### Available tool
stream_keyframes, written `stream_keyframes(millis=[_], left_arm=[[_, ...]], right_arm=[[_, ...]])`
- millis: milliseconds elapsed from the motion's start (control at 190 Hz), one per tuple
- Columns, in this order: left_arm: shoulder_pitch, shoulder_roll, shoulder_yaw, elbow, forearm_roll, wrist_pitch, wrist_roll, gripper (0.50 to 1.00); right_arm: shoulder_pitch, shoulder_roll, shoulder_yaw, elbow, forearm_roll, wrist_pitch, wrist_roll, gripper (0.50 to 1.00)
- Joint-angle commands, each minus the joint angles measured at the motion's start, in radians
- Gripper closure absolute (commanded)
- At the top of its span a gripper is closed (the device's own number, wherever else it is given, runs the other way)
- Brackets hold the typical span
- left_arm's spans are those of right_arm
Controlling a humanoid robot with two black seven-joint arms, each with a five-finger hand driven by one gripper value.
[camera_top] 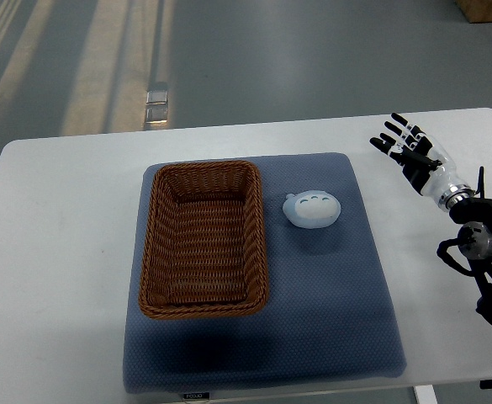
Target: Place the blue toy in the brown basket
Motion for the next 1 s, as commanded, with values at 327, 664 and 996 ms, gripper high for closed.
stream_keyframes(millis=[327,664,996], left_arm=[[-0.001,0.000,0.000,0.000,0.000,0.001,0.000,0.500],[0.000,0.000,-0.001,-0.003,0.000,0.000,0.000,0.500],[0.000,0.000,0.000,-0.003,0.000,0.000,0.000,0.500]], right_arm=[[0.000,-0.001,0.000,0.000,-0.002,0.021,0.001,0.572],[0.000,0.001,0.002,0.000,0.000,0.032,0.001,0.572],[0.002,-0.007,0.002,0.000,0.000,0.032,0.021,0.572]])
